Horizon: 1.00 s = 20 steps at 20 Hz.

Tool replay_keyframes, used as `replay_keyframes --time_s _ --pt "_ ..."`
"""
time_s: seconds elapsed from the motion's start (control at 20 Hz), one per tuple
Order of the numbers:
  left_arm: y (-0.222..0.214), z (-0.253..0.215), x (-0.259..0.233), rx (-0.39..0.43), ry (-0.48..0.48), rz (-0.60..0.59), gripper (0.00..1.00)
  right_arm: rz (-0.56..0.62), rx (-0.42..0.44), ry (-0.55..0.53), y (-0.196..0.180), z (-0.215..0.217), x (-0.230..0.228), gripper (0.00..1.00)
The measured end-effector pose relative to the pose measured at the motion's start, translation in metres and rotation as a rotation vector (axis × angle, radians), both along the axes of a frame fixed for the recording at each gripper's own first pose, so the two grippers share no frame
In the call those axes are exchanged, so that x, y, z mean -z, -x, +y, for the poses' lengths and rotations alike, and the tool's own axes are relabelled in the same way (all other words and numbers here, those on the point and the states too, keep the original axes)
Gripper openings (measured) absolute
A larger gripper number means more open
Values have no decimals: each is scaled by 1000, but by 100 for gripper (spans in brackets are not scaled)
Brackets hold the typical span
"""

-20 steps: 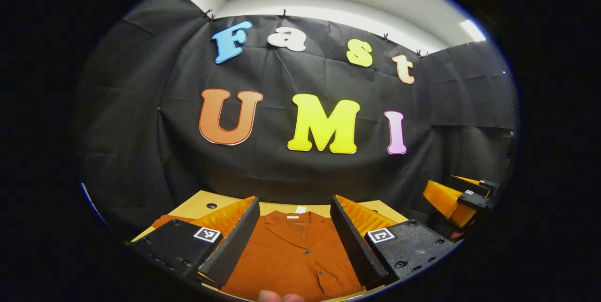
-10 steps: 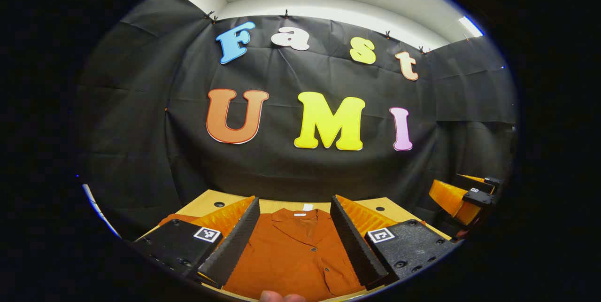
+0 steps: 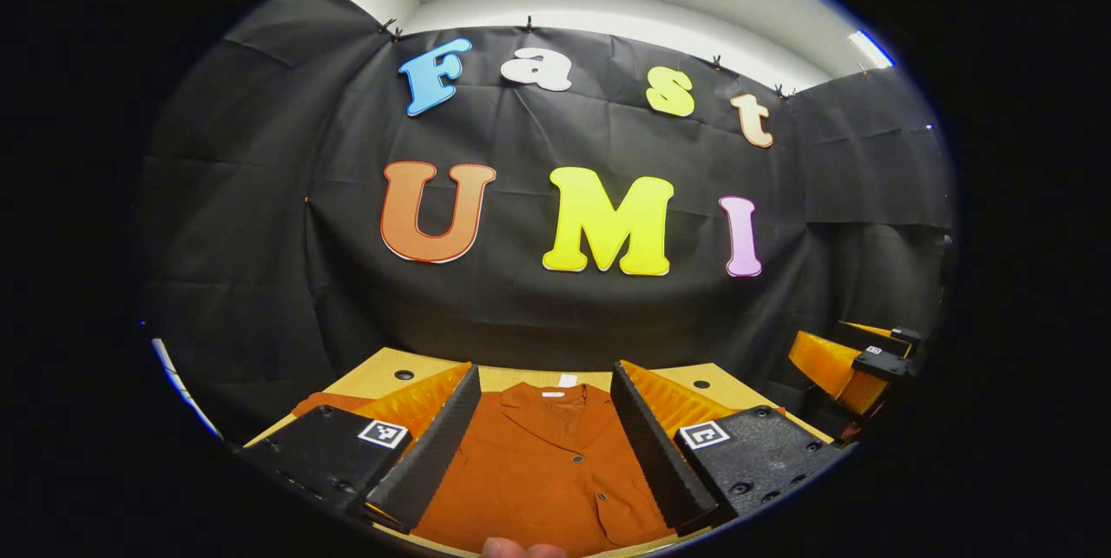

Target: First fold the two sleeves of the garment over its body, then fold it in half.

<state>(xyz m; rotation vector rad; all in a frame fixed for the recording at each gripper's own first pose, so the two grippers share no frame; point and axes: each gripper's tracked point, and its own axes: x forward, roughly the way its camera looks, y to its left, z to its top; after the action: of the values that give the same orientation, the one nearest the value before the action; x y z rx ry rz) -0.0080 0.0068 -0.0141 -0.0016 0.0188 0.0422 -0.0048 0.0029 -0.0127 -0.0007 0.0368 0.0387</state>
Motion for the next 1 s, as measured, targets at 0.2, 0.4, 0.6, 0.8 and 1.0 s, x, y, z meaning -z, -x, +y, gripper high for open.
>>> replay_keyframes --time_s 0.2,0.4,0.6,0.8,1.0 --pt "-1 7 1 -1 -14 2 98 -3 4 15 0 1 3 97" --pt "-6 10 3 0 -31 -9 98 -4 8 14 0 5 4 97" --pt "-7 18 3 -22 -36 -16 98 4 18 0 -2 3 9 97" --pt "-9 17 4 -17 -35 -19 98 -3 39 -9 -4 -5 7 97" --pt "-12 17 0 -8 -47 -27 98 0 65 -10 -9 -11 8 97"
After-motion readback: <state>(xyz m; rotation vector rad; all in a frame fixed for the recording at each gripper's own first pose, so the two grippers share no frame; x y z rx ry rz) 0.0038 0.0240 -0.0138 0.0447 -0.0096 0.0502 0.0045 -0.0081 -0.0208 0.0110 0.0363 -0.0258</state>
